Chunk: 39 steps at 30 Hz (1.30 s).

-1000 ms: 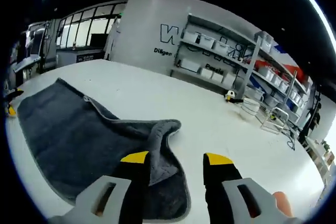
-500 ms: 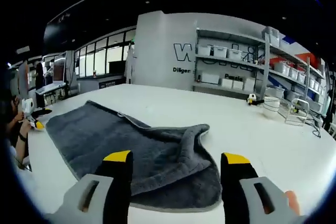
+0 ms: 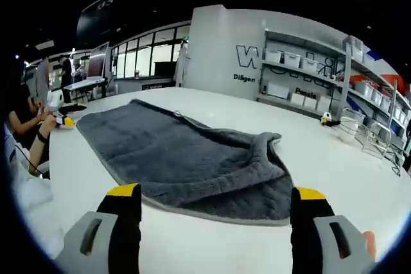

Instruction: Open the folded towel by lifting each exposed corner and separating the folded layers until the towel lies flat within the target outline without major curled edges

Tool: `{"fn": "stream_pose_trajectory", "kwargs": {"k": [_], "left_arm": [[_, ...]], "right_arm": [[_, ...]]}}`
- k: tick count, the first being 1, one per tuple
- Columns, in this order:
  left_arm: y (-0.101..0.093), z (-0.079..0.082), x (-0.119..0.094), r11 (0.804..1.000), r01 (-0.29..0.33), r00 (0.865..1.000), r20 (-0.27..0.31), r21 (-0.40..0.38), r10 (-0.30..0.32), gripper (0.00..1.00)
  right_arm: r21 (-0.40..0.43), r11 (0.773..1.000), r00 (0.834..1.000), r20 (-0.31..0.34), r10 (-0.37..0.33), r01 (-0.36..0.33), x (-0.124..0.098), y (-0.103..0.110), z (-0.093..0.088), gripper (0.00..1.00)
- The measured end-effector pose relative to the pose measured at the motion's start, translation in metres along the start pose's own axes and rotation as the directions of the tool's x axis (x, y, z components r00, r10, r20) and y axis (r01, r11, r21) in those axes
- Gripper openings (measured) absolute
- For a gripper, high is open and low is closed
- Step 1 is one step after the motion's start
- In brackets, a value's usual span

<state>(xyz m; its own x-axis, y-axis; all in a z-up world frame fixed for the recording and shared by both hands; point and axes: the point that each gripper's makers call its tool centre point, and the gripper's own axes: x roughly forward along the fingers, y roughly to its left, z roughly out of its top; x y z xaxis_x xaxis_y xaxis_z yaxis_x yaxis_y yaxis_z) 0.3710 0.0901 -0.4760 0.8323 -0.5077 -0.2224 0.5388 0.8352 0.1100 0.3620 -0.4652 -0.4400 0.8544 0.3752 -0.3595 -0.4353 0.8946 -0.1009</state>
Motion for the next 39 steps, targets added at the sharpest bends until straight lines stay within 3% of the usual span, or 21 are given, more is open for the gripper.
{"fn": "stream_pose_trajectory", "kwargs": {"k": [9,17,29,39], "left_arm": [[0.0,0.0,0.0,1.0,-0.001,1.0,0.001,0.001,0.001,0.92],[0.001,0.001,0.0,1.0,-0.001,1.0,0.001,0.001,0.001,0.92],[0.001,0.001,-0.001,1.0,-0.002,1.0,0.002,0.001,0.002,0.92],[0.001,0.0,0.0,1.0,-0.002,1.0,0.003,0.001,0.002,0.92]], "right_arm": [[-0.007,0.998,0.998,0.042,0.055,-0.055,-0.006,0.026,-0.006,0.99],[-0.019,0.999,0.999,0.028,0.04,-0.039,-0.008,0.026,-0.011,0.99],[-0.013,0.998,0.997,-0.046,-0.061,0.06,0.007,-0.022,-0.016,0.99],[0.049,0.983,0.982,-0.075,-0.171,0.175,0.018,-0.07,-0.027,0.8]]}}
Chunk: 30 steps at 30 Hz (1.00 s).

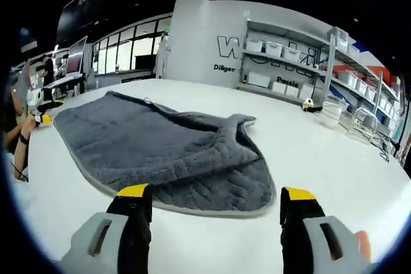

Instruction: Open the folded towel by lifting each exposed corner and separating the folded layers until the towel lies flat within the target outline without major curled edges

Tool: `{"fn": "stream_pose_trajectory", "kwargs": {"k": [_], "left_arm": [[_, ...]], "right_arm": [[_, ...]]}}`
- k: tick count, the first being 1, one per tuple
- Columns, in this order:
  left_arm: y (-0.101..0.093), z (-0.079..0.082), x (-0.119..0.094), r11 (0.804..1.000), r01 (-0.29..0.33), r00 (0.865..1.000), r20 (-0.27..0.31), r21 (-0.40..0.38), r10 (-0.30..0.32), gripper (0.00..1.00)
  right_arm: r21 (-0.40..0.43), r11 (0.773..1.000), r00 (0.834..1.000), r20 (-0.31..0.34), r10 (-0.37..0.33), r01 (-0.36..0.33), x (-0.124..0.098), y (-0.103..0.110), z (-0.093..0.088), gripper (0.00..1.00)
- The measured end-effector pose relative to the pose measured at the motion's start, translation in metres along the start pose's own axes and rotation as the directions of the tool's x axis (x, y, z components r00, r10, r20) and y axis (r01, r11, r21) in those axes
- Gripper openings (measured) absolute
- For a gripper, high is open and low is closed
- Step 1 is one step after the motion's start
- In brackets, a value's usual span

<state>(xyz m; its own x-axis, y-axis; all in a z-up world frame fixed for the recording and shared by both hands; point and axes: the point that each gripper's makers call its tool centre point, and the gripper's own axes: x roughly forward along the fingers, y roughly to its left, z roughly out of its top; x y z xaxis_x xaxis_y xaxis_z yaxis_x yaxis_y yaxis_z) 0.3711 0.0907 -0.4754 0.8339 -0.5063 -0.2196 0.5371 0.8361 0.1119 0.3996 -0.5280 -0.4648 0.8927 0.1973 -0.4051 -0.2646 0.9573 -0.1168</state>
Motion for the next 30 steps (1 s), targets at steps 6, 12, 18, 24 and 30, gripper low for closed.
{"fn": "stream_pose_trajectory", "kwargs": {"k": [6,12,18,24,30], "left_arm": [[0.0,0.0,0.0,1.0,-0.001,1.0,0.0,0.0,0.001,0.92],[0.0,0.0,0.0,1.0,-0.001,1.0,-0.001,0.0,0.001,0.92],[0.0,-0.001,0.0,1.0,0.0,1.0,-0.001,0.0,0.0,0.92],[0.0,-0.001,0.0,1.0,-0.001,1.0,-0.001,0.001,0.001,0.92],[0.0,-0.001,0.0,1.0,0.0,1.0,-0.001,0.002,0.0,0.92]], "right_arm": [[0.028,0.998,0.998,-0.024,-0.064,0.065,0.01,-0.02,-0.009,0.61],[0.044,0.993,0.993,-0.061,-0.105,0.108,0.02,-0.037,-0.02,0.47],[0.059,0.988,0.988,-0.074,-0.136,0.141,0.026,-0.042,-0.024,0.39],[0.073,0.985,0.985,-0.09,-0.15,0.157,0.029,-0.043,-0.028,0.34],[0.122,0.98,0.985,-0.087,-0.147,0.157,0.03,-0.044,-0.031,0.31]]}}
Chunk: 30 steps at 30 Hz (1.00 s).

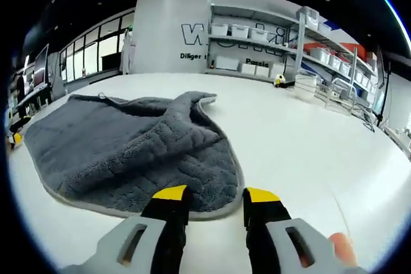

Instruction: Open the folded towel by lifting each exposed corner and separating the folded layers until the towel lies flat within the target outline without major curled edges

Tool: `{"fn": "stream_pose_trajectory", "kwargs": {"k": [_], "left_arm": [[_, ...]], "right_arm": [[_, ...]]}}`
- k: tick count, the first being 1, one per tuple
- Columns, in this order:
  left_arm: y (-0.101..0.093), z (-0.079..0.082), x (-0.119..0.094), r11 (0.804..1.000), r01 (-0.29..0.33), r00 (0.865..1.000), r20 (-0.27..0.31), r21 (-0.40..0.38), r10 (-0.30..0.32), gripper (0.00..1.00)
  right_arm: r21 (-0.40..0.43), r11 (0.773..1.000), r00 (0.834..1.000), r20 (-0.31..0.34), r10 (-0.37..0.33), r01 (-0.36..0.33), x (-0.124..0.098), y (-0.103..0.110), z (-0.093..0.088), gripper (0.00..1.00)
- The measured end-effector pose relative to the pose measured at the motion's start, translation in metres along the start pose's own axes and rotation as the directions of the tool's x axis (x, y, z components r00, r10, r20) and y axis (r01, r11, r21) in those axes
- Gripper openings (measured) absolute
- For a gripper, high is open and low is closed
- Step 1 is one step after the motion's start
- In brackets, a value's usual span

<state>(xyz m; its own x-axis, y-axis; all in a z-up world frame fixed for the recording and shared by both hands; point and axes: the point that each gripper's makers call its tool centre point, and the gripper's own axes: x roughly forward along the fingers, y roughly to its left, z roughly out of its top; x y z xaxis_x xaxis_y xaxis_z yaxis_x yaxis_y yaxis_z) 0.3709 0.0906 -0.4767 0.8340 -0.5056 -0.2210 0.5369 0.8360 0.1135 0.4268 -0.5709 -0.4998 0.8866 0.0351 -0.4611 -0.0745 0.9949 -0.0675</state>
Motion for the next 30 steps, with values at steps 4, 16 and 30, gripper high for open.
{"fn": "stream_pose_trajectory", "kwargs": {"k": [4,16,30], "left_arm": [[0.0,0.0,0.0,1.0,0.0,1.0,-0.001,0.001,0.0,0.91],[0.0,-0.002,0.001,1.0,-0.002,1.0,-0.008,0.006,0.002,0.91],[0.0,-0.002,0.0,1.0,-0.003,1.0,-0.01,0.008,0.003,0.91]], "right_arm": [[0.014,1.0,1.0,0.002,0.002,-0.002,-0.002,0.0,-0.002,0.23],[0.027,0.999,0.999,-0.015,-0.032,0.032,-0.012,-0.003,-0.008,0.1],[-0.049,0.993,0.992,-0.063,-0.11,0.107,-0.05,-0.006,-0.026,0.08]]}}
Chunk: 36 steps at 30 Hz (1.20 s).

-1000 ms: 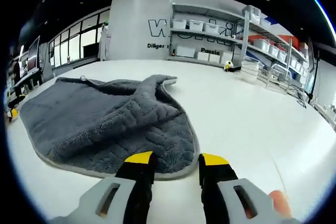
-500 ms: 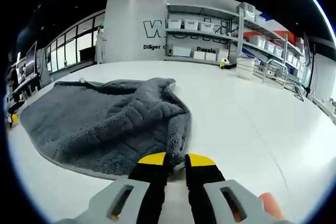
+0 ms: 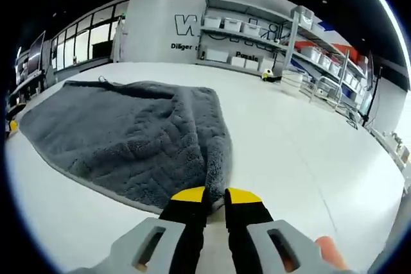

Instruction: Open the folded towel by lifting each exposed corner and separating the folded layers until the towel lies flat within the target outline without major curled edges

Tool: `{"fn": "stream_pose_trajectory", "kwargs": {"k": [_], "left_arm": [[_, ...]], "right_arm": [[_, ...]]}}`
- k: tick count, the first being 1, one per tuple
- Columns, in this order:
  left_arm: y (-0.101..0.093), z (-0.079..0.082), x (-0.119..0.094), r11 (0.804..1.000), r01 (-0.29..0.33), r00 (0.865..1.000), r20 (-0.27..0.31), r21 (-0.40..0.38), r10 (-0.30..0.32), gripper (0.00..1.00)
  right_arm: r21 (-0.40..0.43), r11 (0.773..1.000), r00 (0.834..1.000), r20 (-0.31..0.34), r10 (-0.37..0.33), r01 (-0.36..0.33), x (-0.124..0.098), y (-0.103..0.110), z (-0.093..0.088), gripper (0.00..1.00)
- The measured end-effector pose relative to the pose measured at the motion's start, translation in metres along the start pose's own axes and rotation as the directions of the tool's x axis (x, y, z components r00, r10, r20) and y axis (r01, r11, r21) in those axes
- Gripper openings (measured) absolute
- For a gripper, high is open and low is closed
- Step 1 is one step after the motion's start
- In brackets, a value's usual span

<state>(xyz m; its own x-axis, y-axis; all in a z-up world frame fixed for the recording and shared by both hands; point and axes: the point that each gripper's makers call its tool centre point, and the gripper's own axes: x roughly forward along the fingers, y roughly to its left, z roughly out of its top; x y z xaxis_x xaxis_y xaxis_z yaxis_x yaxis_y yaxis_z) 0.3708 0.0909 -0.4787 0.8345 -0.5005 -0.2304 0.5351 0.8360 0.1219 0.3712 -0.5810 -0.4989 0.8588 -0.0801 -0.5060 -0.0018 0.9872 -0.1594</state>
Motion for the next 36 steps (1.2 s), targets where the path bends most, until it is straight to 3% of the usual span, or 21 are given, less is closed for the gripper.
{"fn": "stream_pose_trajectory", "kwargs": {"k": [16,20,25,36], "left_arm": [[0.0,0.0,0.0,1.0,-0.002,1.0,-0.005,0.002,0.002,0.91],[0.0,0.0,0.0,1.0,-0.001,1.0,-0.005,0.002,0.001,0.91],[0.0,0.0,0.0,1.0,-0.001,1.0,-0.005,0.002,0.001,0.91],[0.0,0.0,-0.001,1.0,-0.001,1.0,-0.005,0.002,0.001,0.91]], "right_arm": [[0.027,1.0,1.0,0.0,0.001,-0.001,-0.043,0.009,-0.021,0.07],[0.025,1.0,1.0,0.007,0.007,-0.007,-0.044,0.008,-0.022,0.08],[0.001,1.0,0.997,0.072,0.008,-0.008,-0.052,0.009,-0.011,0.09],[-0.001,0.999,0.987,0.154,-0.051,0.052,-0.069,0.005,0.002,0.28]]}}
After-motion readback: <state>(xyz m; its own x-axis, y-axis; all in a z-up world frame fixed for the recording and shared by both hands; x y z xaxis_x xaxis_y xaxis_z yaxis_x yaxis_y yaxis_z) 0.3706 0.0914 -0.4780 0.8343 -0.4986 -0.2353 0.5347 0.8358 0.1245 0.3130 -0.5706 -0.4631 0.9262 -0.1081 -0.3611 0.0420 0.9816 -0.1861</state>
